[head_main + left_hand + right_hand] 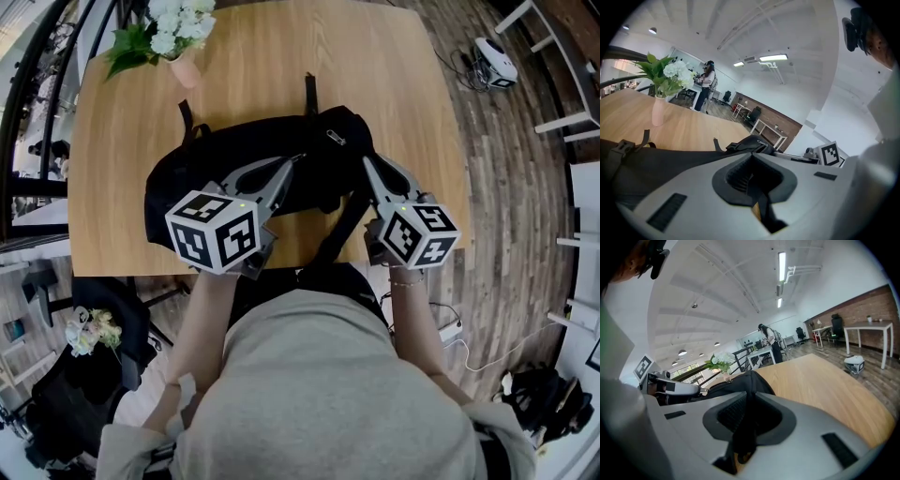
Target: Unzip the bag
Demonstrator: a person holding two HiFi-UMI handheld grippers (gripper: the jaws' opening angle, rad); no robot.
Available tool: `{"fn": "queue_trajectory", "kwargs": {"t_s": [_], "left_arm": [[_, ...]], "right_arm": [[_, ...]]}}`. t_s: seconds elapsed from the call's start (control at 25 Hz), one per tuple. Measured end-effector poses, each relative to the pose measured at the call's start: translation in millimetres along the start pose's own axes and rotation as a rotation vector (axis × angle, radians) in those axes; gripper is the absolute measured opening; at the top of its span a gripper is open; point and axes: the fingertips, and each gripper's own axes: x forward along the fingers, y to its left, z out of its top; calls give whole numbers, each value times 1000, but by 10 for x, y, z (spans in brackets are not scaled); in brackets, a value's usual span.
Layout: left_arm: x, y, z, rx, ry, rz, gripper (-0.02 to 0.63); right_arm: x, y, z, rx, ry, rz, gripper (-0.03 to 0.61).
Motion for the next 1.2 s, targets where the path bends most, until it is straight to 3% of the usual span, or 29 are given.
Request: {"fn": "queue_trajectory", "kwargs": {"t_s": [0.76,1.2], "left_arm": [[-559,427,-29,-71,-98,129,19],[-797,586,-53,-72,-128,186,20]], "right_arm": [[-24,-58,18,-37,15,-43,66],[-9,-22,70,-68,20,-48,67]]}}
